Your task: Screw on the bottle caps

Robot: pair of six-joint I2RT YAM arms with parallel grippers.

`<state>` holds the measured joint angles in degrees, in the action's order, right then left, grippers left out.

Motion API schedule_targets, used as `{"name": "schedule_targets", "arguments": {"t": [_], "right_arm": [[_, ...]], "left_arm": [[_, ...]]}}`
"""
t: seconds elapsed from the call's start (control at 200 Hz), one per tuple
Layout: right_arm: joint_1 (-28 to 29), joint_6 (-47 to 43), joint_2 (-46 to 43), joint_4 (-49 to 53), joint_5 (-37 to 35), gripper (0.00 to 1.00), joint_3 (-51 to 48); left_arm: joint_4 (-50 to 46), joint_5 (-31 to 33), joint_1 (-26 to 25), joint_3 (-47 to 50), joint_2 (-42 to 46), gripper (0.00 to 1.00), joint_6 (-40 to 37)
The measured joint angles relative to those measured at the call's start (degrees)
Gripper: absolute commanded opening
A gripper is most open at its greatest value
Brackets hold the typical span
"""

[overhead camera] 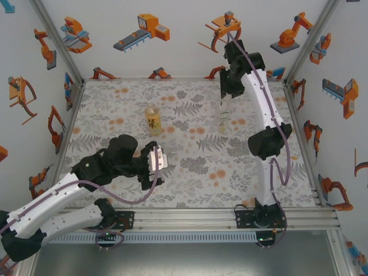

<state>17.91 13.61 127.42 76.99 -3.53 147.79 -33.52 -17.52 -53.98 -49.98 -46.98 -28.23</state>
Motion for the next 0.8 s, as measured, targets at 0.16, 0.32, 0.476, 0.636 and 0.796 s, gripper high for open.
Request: {"name": "schedule_targets", "arguments": {"t": [0.16,0.32,0.476,0.636,0.796], "right_arm": [[0.0,-0.17,0.87,-1.46,0.0,0.0,0.04],[0.0,-0.17,1.9,-2.1,0.04,0.0,0.13],[0.0,-0.2,2.43,-3.1,0.17,0.0,0.2],[-0.13,-0.22,2.45,-3.26,0.24,0.0,0.22],[-0.22,-0.26,2.78,-4.42,0.2,0.0,0.26]], "left_arm": [[0.0,0.63,0.0,0.35,0.55,0.84,0.52],[0.09,1.27,0.0,0.63,0.66,0.84,0.59],[0.09,1.44,0.0,0.87,0.61,0.84,0.72],[0.11,1.44,0.0,0.87,0.61,0.85,0.74],[0.11,1.44,0.0,0.87,0.61,0.85,0.76]]}}
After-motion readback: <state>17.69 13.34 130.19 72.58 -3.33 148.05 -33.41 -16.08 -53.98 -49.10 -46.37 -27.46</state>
